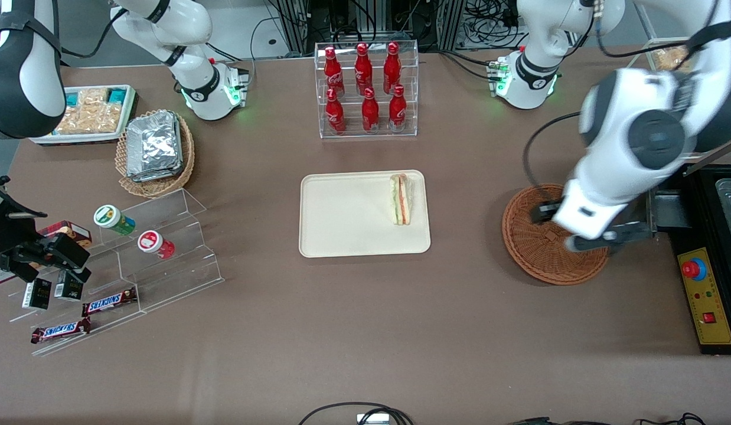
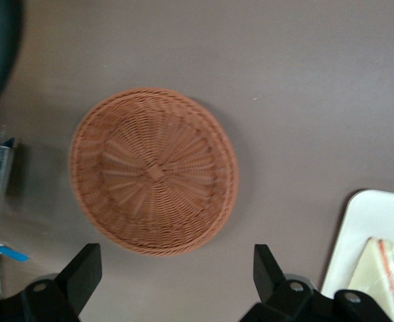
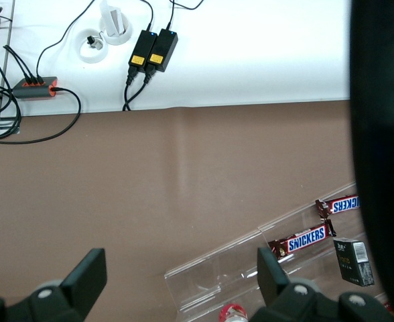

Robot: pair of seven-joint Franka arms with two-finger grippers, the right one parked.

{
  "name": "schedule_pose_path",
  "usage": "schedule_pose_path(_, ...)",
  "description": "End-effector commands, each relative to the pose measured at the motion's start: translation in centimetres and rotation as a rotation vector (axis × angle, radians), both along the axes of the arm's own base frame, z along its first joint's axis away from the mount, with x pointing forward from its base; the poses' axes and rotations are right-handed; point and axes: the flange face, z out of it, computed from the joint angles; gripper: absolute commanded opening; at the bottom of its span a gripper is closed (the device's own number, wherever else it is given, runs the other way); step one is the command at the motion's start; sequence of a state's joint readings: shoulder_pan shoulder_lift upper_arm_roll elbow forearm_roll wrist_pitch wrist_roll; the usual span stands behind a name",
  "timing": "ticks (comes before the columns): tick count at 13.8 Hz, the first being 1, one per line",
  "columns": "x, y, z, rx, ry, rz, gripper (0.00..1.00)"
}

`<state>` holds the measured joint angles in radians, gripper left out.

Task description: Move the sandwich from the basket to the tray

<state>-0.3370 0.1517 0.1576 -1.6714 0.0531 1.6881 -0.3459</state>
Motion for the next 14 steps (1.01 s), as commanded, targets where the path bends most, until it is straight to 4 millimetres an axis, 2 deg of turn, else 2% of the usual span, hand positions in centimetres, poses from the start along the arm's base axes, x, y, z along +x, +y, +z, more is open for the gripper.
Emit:
schedule_pose_path(1,-1.1,5.1,3.3,-0.067,-0.002,-0.046,1.00)
schedule_pose_path(2,-1.6,5.1,4.6,-0.075,-0.020,-0.071,1.00)
schedule_pose_path(3,-1.8,6.1,5.3,-0.079,-0.031,-0.072,1.00)
schedule_pose_path(7,-3.4,6.2,8.7,-0.085,-0.063,-0.227,1.00)
schedule_pose_path(9,-4.3,7.0,10.3,-0.089,-0.075,-0.236,1.00)
schedule_pose_path(11,-5.0,7.0,11.1,-0.087,-0.076,-0.236,1.00)
schedule_pose_path(14,-5.0,6.8,11.2,-0.092,-0.079,-0.240,1.00)
